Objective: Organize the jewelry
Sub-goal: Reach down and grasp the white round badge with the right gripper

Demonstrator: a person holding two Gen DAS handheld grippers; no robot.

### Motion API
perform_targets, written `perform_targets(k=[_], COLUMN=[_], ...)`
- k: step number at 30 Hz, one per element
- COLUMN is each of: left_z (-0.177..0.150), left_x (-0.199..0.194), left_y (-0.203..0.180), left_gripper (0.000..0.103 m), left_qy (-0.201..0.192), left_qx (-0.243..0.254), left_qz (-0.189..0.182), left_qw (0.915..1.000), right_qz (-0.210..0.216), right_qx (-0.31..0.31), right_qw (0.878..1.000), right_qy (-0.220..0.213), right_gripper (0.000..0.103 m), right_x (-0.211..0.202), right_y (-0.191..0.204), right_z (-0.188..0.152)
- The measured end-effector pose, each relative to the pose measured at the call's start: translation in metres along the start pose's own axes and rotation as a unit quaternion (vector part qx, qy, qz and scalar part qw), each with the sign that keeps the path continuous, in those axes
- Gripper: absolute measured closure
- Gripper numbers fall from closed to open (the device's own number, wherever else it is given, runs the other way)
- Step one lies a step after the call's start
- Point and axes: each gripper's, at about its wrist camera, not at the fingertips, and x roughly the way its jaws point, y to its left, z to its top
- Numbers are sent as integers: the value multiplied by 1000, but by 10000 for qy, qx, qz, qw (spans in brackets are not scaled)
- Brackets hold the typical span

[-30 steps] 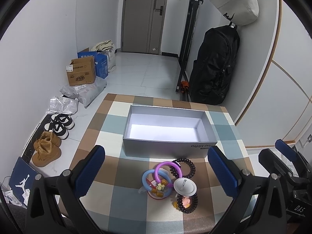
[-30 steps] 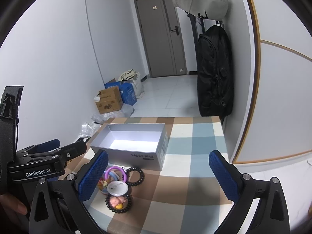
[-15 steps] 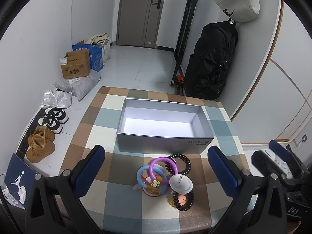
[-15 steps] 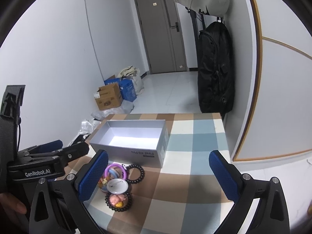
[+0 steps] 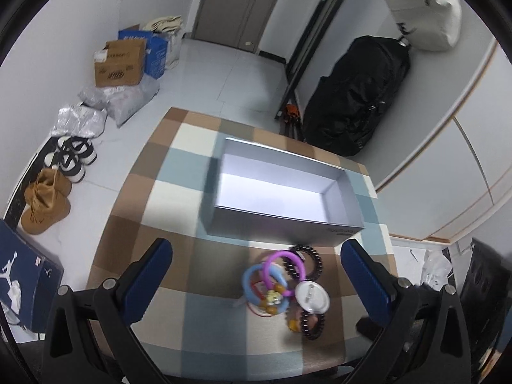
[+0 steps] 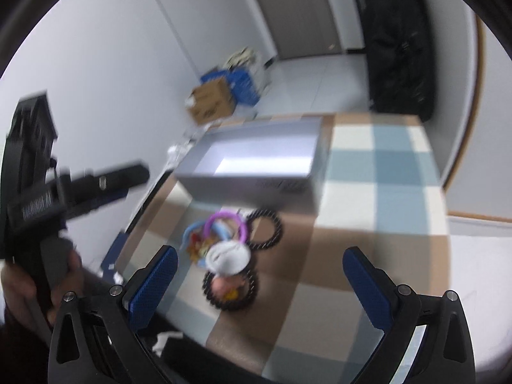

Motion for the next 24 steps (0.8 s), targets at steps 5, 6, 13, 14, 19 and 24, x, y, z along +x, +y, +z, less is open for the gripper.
perform_targets(k=[5,6,13,14,19,24], left_z=[3,3,3,3,4,5], left_x=[5,6,9,9,12,14], left_y=[17,20,33,35,43,47], left_gripper=[1,1,1,1,1,1], left_qy=[114,142,312,323,372,440], left_qx=[-267,-308,-476,-479,-490,-543], left_qz=[97,111,136,143,179,179], left_qw=[9995,9994,9983,9982,9979,9974], right_qz=[146,179,273,293,279,264], right_qx=[-218,-196,-130,-120,-101,106], right_qw=[9991,9989,9970,9967,9953,9953], right_qy=[329,382,706,751,927,927], right_gripper=[4,6,16,20,32,47], right_x=[21,26,56,58,70,71], right_y=[12,13,17,18,19,11], right_z=[-4,-4,0,1,0,2])
